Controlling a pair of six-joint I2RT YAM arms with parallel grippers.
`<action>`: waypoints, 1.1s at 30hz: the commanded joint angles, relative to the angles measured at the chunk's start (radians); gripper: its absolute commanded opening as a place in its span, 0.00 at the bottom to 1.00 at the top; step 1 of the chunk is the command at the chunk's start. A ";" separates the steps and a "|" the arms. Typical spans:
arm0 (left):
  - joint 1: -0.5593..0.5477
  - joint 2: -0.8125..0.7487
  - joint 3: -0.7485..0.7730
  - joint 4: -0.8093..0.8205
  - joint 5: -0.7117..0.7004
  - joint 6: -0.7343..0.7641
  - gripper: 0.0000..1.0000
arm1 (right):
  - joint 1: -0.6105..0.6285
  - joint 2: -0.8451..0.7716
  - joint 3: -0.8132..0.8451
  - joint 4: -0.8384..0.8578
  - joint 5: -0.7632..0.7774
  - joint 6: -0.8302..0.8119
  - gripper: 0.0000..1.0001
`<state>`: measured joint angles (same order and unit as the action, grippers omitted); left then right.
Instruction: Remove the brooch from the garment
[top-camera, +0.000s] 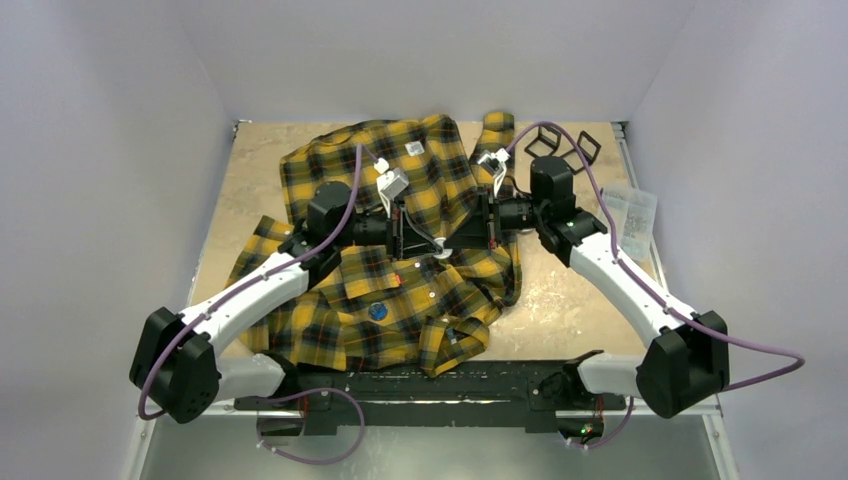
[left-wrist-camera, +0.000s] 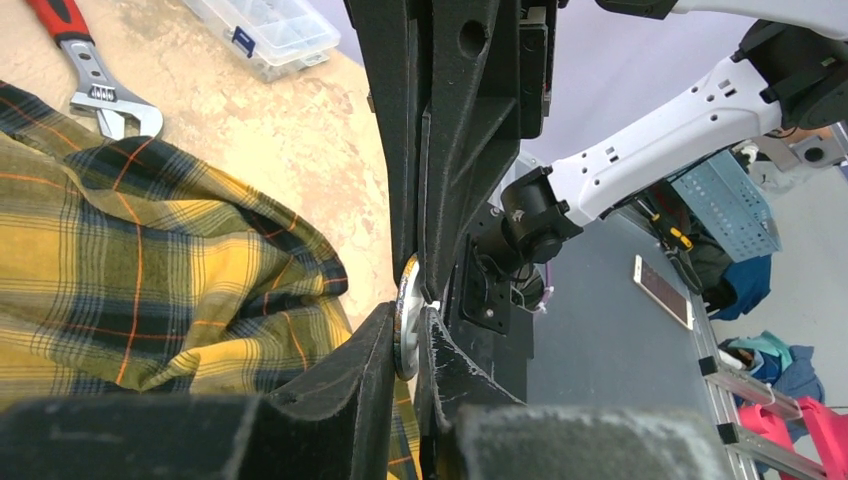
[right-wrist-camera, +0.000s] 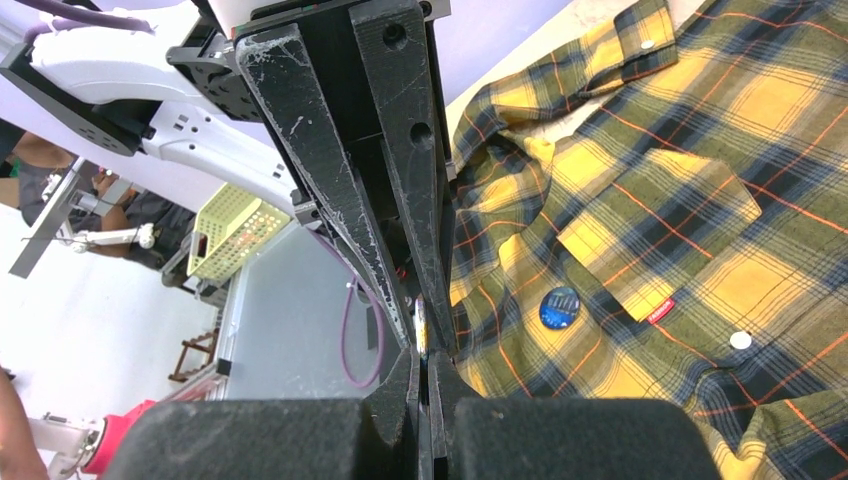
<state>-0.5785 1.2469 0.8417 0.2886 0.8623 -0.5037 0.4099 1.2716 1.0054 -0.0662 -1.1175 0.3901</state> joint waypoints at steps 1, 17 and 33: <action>-0.006 0.012 0.041 -0.103 -0.069 0.088 0.08 | -0.001 -0.011 0.002 0.040 -0.023 0.022 0.00; -0.014 0.061 0.135 -0.347 0.059 0.326 0.14 | -0.002 -0.001 0.018 -0.018 0.013 -0.042 0.00; -0.008 0.030 0.139 -0.305 0.098 0.307 0.30 | -0.001 -0.004 0.039 -0.135 0.057 -0.187 0.00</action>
<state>-0.5858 1.3109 0.9764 -0.0643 0.9184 -0.2054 0.4099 1.2842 0.9993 -0.1547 -1.0813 0.2878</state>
